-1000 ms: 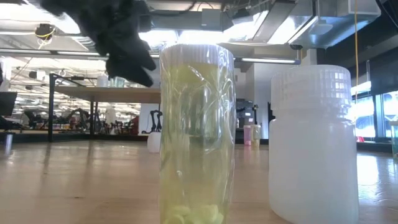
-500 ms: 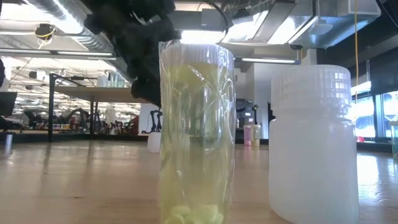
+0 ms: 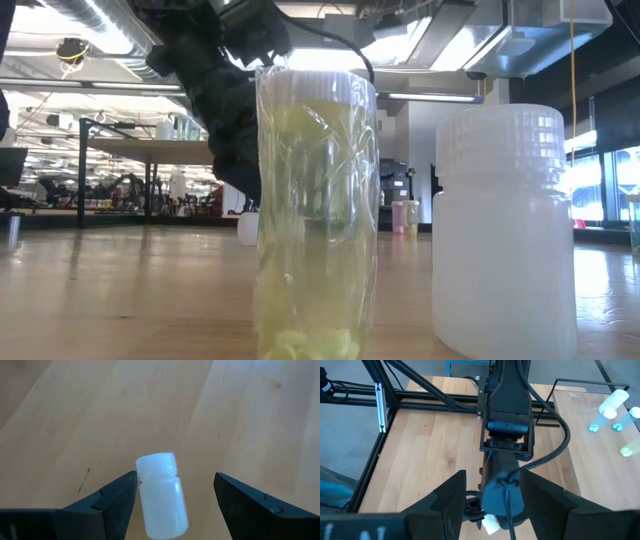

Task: Pick and place medicine bottles onto shelf by color
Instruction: Put the top white pill bottle aligned with the other white pill bottle on the shelf

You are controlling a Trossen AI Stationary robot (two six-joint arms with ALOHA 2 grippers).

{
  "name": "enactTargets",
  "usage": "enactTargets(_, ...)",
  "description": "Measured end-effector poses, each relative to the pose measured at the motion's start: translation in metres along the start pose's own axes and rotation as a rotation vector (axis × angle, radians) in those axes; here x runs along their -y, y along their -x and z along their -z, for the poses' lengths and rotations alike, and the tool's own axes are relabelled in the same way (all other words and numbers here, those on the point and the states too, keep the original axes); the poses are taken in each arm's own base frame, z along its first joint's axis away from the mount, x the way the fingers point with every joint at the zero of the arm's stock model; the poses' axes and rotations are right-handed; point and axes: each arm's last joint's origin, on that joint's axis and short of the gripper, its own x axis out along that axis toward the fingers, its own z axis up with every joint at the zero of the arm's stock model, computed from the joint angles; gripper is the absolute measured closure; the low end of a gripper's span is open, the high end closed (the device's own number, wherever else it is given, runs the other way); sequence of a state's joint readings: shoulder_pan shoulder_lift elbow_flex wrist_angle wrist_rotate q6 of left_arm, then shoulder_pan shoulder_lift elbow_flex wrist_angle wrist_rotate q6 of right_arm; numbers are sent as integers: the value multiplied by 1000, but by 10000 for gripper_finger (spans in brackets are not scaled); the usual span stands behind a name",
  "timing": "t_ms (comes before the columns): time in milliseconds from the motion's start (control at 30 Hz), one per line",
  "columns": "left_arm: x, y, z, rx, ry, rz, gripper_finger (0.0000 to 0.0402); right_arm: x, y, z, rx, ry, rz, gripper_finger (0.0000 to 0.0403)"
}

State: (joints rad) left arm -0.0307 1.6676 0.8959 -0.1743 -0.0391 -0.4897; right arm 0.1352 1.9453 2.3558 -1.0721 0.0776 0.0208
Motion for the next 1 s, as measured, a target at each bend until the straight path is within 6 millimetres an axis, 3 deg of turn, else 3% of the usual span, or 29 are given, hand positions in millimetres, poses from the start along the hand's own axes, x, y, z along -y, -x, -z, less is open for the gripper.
enactTargets(1000, 9, -19, 5, 81, -90, -113, 143, 0, 0, -2, 22, -1, 0, 217)
